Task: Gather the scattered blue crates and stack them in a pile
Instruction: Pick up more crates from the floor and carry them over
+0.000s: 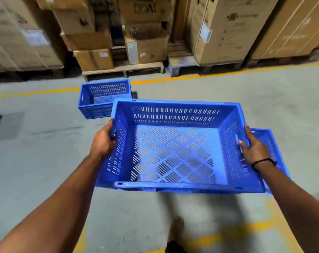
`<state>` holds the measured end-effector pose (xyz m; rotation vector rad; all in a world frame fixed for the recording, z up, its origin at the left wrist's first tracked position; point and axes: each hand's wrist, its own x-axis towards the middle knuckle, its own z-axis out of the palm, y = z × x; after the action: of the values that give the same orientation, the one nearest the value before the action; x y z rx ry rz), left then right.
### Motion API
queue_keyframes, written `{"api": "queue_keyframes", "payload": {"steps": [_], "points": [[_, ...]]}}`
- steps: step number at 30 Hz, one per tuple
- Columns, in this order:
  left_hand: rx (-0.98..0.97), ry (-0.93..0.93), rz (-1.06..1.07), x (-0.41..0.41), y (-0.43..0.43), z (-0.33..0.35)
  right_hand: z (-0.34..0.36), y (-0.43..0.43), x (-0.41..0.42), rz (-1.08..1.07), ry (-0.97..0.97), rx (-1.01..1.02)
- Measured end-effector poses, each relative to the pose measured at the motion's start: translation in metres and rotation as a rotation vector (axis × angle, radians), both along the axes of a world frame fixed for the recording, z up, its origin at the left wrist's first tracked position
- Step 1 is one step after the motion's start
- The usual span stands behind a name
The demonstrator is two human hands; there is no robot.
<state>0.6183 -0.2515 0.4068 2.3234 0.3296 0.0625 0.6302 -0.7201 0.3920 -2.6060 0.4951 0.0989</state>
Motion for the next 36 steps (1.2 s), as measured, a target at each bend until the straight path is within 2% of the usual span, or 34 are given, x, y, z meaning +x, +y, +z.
{"api": "queue_keyframes", "payload": {"steps": [8,17,30,36], "points": [[0.088,0.011,0.172,0.068,0.068,0.040,0.038,0.085,0.137,0.164,0.016,0.056],[0.071,-0.034,0.322,0.133,0.153,0.060,0.056,0.193,0.271,0.307,0.039,0.049],[-0.211,-0.027,0.439,0.261,0.341,0.020,0.049,0.369,0.425,0.364,0.002,0.042],[-0.213,-0.005,0.424,0.328,0.390,0.001,0.029,0.414,0.489,0.343,0.045,0.047]]}}
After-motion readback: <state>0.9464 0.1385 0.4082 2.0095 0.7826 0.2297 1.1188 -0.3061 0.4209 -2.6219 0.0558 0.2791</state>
